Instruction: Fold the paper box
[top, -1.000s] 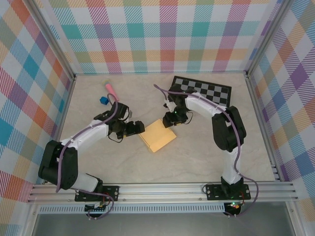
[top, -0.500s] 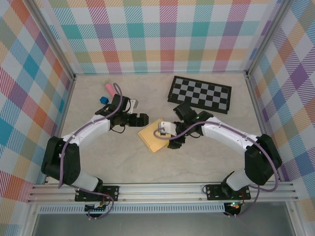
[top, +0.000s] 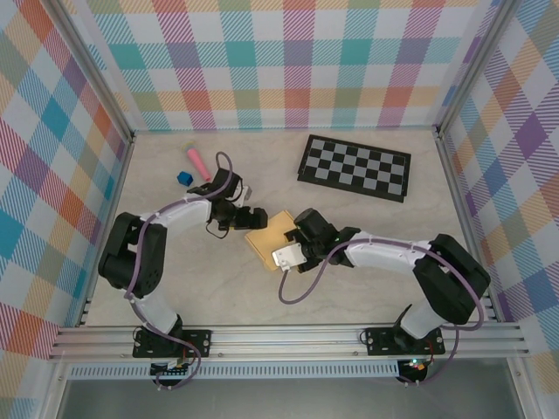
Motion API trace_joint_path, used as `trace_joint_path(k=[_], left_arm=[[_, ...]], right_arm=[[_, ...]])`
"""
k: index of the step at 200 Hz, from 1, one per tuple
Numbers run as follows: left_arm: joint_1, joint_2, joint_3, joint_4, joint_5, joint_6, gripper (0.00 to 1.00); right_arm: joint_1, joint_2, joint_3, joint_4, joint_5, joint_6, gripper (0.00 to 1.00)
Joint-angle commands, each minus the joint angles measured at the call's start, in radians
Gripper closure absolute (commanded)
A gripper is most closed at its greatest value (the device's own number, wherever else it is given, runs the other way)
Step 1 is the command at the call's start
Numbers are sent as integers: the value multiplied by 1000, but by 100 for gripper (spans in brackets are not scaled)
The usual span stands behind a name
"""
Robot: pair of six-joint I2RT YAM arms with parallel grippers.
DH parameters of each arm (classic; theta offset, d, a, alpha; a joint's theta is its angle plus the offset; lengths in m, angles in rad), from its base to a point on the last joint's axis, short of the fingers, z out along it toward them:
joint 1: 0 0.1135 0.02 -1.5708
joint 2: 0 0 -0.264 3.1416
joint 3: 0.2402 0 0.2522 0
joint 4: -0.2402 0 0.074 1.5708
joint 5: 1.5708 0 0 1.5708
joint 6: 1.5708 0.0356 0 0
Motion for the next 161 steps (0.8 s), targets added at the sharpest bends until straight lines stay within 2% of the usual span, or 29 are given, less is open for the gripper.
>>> trace_joint_path(k=[1, 15, 35, 52, 56, 59, 86, 97, 124, 137, 161], left_arm=[[4, 48, 51, -49, 71, 20, 9], [4, 70, 69, -64, 88, 34, 10], [4, 83, 90, -87, 109, 53, 11], [4, 78, 96, -96, 131, 59, 12], [4, 77, 96, -100, 137, 59, 11], [4, 77, 95, -104, 140, 57, 12], [5, 47, 75, -147, 149, 59, 13], [8, 15, 64, -154, 125, 65, 13], [10, -29, 66, -166, 71, 57, 12], [5, -31, 55, -155, 80, 50, 13], [-17, -44, 14, -160, 69, 64, 13]], right_arm=[[12, 40, -31, 186, 79, -54, 32], [12, 49, -25, 207, 106, -16, 32], [6, 5, 22, 140, 121, 190, 31], [-29, -85, 78, -9, -15, 437, 28], [-37, -103, 87, -29, -37, 494, 12], [-42, -114, 90, -39, -46, 539, 10], [-98, -196, 118, -158, -185, 761, 7], [-123, -199, 146, -232, -242, 773, 8], [-163, -202, 146, -333, -356, 641, 8], [-185, -200, 155, -367, -421, 597, 8], [-238, -151, 214, -358, -398, 705, 9]])
